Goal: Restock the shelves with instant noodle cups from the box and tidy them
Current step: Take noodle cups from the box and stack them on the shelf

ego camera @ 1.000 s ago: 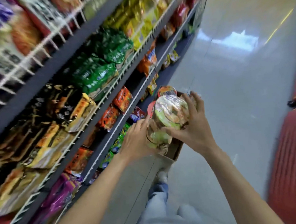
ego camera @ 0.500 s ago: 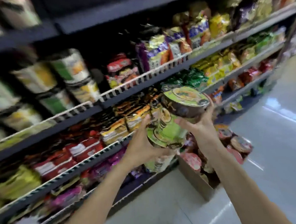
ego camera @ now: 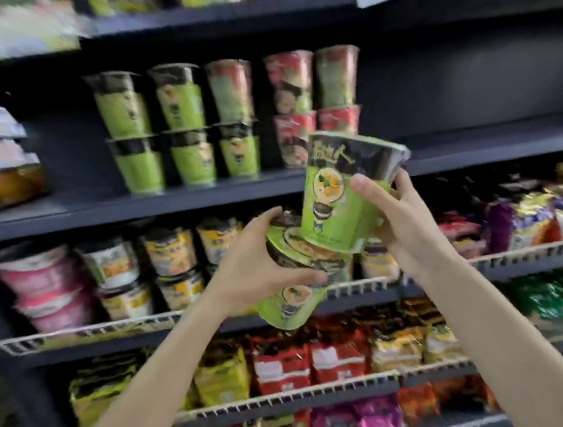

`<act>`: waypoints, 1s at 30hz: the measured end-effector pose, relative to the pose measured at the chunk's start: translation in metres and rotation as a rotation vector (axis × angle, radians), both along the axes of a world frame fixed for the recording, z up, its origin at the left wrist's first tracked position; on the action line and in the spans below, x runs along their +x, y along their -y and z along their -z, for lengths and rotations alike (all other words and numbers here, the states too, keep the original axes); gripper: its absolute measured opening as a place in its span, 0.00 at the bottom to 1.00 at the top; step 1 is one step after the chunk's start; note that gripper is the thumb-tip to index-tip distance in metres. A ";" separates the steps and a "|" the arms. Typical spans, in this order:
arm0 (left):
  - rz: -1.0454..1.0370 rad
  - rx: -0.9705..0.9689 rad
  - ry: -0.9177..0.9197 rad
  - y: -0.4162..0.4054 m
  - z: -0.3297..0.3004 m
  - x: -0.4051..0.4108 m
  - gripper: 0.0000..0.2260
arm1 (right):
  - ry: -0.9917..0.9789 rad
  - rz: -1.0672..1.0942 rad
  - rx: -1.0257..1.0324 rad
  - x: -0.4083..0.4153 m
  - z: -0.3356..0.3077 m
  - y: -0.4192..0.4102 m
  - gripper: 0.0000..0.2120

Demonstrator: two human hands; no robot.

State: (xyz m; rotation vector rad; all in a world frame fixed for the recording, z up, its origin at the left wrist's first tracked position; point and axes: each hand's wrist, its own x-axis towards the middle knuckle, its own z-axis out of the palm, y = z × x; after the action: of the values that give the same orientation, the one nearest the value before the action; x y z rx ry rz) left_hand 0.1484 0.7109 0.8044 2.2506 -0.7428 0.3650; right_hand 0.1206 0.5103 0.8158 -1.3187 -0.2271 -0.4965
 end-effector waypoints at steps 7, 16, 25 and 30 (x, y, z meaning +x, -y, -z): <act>-0.104 -0.325 0.209 -0.156 -0.069 0.088 0.47 | 0.169 -0.053 0.063 0.099 -0.070 -0.152 0.36; -0.382 -0.381 0.384 -0.277 -0.111 0.159 0.52 | 0.266 -0.043 -0.016 0.183 -0.130 -0.297 0.34; -0.527 -0.476 0.216 -0.320 -0.104 0.229 0.44 | 0.398 0.192 -0.292 0.241 -0.139 -0.378 0.42; -0.470 -0.581 0.163 -0.328 -0.096 0.245 0.49 | 0.486 0.321 -0.409 0.253 -0.125 -0.395 0.44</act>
State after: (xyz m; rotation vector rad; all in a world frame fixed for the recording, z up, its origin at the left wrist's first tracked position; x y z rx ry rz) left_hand 0.3933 1.0387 0.9004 1.8219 -0.1338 0.8746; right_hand 0.3731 0.9057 0.9406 -1.6265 -0.5449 -1.0887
